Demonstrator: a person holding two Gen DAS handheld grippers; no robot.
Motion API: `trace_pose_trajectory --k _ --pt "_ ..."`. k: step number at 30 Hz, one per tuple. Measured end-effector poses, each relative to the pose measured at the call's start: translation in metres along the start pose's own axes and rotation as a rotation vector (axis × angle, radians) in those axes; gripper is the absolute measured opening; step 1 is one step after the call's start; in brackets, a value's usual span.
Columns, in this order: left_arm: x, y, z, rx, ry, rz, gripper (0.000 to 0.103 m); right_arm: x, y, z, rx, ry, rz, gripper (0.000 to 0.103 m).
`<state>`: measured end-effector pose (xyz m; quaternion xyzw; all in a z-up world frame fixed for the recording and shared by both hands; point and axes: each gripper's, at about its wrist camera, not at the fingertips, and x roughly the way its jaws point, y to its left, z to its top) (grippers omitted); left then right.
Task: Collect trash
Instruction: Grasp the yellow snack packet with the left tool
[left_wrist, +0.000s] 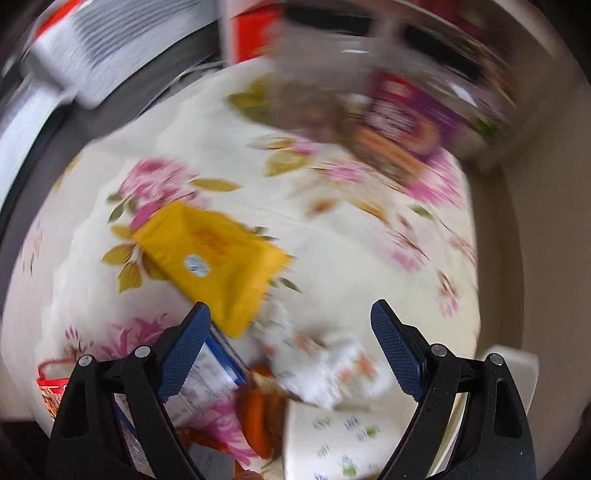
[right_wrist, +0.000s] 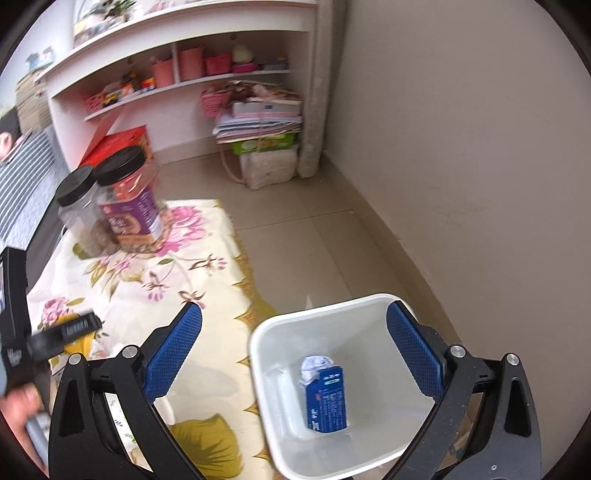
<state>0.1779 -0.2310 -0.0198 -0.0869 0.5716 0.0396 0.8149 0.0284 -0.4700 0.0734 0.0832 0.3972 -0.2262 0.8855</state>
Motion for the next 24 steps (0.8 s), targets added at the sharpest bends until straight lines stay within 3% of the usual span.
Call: trace_pose_trajectory --k 5,8,11,13,15,21,24 --pt "0.027 0.029 0.025 -0.191 0.071 0.064 0.09 0.008 0.02 0.003 -0.025 0.025 0.038 0.096" --pt "0.048 0.033 0.039 -0.205 0.109 0.144 0.09 0.012 0.025 0.005 -0.028 0.042 0.058 0.096" --pt "0.075 0.032 0.048 -0.185 0.201 0.184 0.091 0.015 0.032 0.006 -0.03 0.06 0.074 0.096" --pt "0.09 0.036 0.049 -0.183 0.275 0.142 0.091 0.017 0.035 0.007 -0.032 0.069 0.082 0.096" --pt "0.087 0.035 0.05 -0.146 0.264 0.12 0.089 0.018 0.039 0.006 -0.033 0.076 0.089 0.096" --pt "0.072 0.041 0.053 0.006 0.258 0.006 0.054 0.02 0.057 0.003 -0.063 0.109 0.121 0.096" --pt "0.061 0.049 0.052 0.041 0.261 -0.047 0.048 0.024 0.072 -0.001 -0.095 0.134 0.135 0.096"
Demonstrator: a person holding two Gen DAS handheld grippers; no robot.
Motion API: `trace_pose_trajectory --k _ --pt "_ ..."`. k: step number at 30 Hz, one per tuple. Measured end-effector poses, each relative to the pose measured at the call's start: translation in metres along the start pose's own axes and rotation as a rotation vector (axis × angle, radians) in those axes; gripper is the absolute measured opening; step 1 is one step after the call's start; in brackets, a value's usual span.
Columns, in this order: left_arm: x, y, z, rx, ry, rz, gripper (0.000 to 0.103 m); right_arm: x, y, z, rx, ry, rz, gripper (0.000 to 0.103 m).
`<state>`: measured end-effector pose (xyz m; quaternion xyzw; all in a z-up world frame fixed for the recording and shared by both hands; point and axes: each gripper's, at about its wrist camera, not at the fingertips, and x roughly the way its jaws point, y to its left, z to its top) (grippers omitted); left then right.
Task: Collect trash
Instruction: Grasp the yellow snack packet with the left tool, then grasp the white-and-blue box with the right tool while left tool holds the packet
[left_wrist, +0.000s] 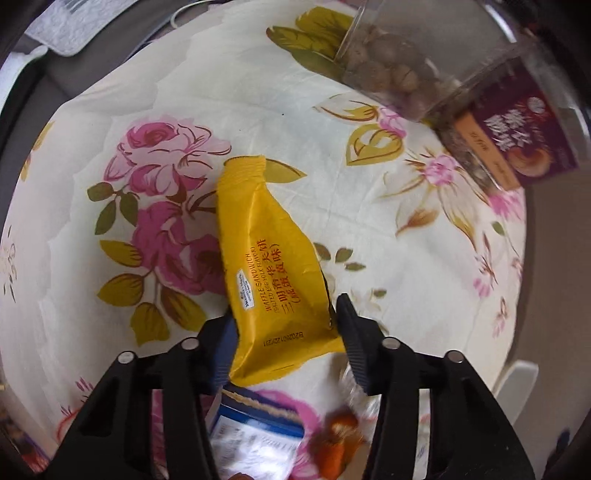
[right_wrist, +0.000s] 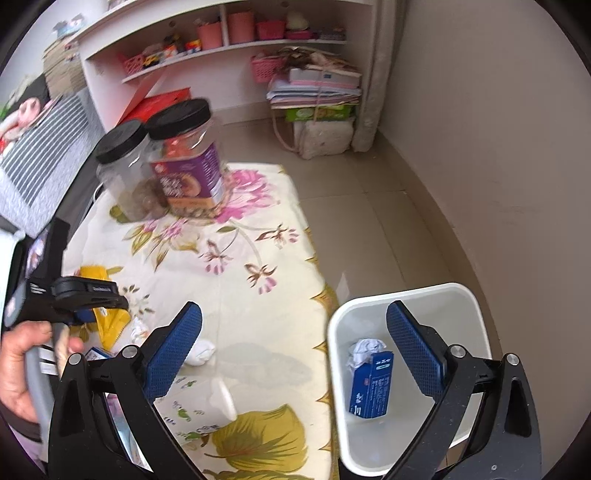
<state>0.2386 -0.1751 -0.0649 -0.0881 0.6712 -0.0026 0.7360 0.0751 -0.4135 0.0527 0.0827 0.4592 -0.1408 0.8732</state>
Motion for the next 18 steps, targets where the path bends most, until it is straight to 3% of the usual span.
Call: trace_pose_trajectory --k 9,18 --pt "-0.056 0.024 -0.034 0.108 -0.091 -0.073 0.044 0.012 0.047 -0.011 -0.074 0.103 0.124 0.096" --pt "-0.099 0.066 -0.056 0.19 -0.282 -0.007 0.044 0.03 0.116 -0.042 -0.137 0.359 0.432 0.095"
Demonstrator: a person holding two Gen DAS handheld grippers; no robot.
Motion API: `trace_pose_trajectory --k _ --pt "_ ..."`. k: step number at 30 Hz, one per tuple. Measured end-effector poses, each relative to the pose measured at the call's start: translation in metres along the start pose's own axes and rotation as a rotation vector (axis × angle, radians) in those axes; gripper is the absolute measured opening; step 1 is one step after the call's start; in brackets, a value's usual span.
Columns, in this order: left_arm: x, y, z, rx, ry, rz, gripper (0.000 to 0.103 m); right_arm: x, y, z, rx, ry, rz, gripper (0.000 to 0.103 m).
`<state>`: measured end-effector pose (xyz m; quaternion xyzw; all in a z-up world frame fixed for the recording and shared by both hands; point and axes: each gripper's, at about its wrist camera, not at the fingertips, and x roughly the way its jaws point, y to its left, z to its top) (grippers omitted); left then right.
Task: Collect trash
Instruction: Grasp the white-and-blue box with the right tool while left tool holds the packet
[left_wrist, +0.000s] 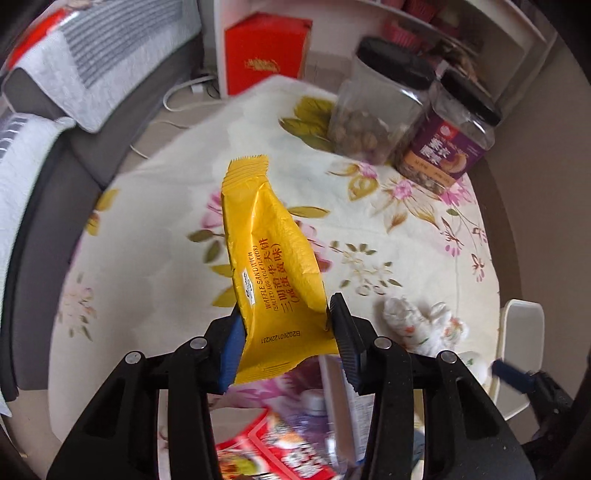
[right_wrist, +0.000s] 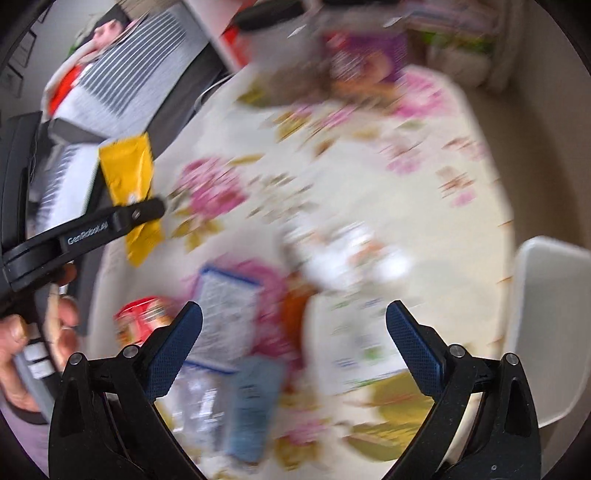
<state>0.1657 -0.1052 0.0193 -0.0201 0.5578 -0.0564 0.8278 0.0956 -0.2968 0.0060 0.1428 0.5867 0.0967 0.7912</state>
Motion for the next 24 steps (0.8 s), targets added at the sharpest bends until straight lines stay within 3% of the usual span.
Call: trace_pose_trajectory --k 4,8,12,15,16,17,24 --pt "-0.002 0.018 0.001 -0.047 0.0 -0.035 0.044 0.028 0.024 -0.003 0.003 0.08 0.055 0.094" --pt "-0.008 0.029 0.0 -0.043 -0.018 -0.022 0.044 0.052 0.034 -0.004 0.009 0.152 0.061 0.09" --pt "-0.005 0.041 -0.002 -0.06 0.0 -0.035 0.045 0.068 0.037 -0.002 0.025 0.178 0.091 0.088" --pt "-0.001 0.044 -0.003 -0.065 0.014 -0.036 0.045 0.077 0.042 -0.003 0.032 0.205 0.129 0.074" --pt "0.0 0.045 -0.003 -0.064 0.014 -0.037 0.045 0.083 0.045 -0.003 0.032 0.211 0.125 0.063" --pt "-0.001 0.045 -0.003 -0.062 0.012 -0.038 0.045 0.085 0.045 -0.004 0.032 0.213 0.12 0.056" --pt "-0.009 0.04 -0.001 -0.051 -0.027 -0.044 0.045 0.067 0.046 0.004 0.011 0.111 0.091 0.054"
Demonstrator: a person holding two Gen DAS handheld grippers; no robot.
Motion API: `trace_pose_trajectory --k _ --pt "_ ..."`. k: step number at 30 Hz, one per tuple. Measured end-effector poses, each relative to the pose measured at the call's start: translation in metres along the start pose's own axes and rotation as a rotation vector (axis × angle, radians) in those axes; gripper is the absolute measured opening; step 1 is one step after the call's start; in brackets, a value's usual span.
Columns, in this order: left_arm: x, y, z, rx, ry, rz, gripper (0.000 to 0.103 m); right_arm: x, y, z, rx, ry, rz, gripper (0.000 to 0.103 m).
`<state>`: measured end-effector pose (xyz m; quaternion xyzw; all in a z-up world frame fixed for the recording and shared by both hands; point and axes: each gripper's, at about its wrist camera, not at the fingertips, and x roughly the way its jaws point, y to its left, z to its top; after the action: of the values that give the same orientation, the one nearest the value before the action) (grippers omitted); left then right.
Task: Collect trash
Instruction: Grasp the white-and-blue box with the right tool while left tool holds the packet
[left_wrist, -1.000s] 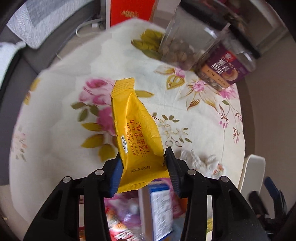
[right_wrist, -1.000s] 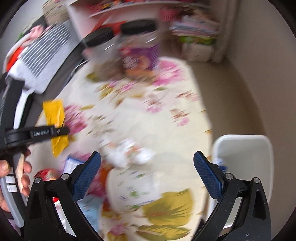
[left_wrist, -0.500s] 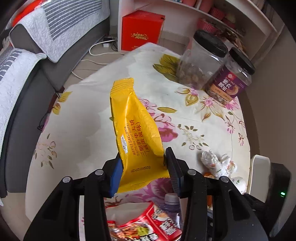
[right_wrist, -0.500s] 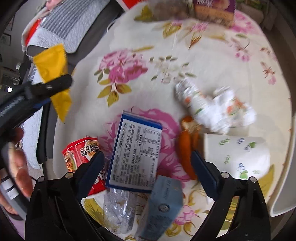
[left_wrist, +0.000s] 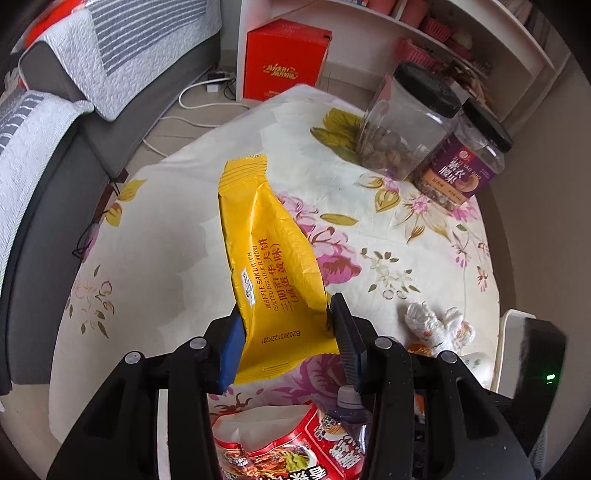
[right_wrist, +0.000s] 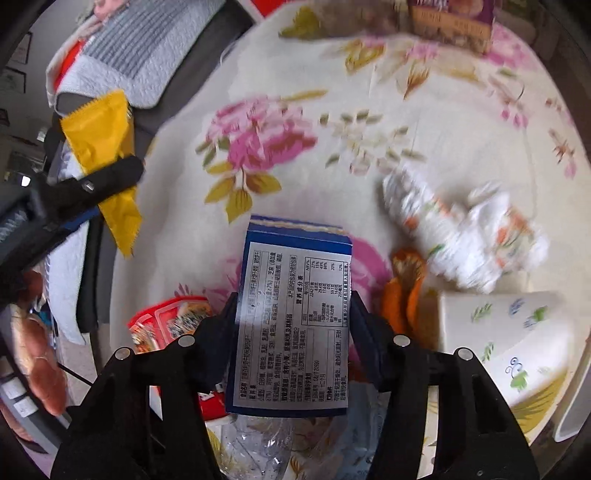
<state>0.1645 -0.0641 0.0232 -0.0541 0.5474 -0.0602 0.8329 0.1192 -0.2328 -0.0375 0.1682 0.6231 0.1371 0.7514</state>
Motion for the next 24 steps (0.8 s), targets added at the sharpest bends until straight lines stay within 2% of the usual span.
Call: trace_pose_trajectory --k 9,14,24 --pt "-0.016 -0.014 0.003 0.014 -0.081 -0.021 0.045 -0.065 -0.006 0.013 -0.007 -0.277 -0.093 0.054" --pt "-0.028 -0.028 0.002 0.039 -0.163 0.003 0.045 -0.097 -0.016 0.011 0.013 -0.432 -0.171 0.055" --pt "-0.052 -0.071 -0.007 0.117 -0.337 0.071 0.045 -0.131 -0.03 -0.001 0.032 -0.636 -0.313 0.055"
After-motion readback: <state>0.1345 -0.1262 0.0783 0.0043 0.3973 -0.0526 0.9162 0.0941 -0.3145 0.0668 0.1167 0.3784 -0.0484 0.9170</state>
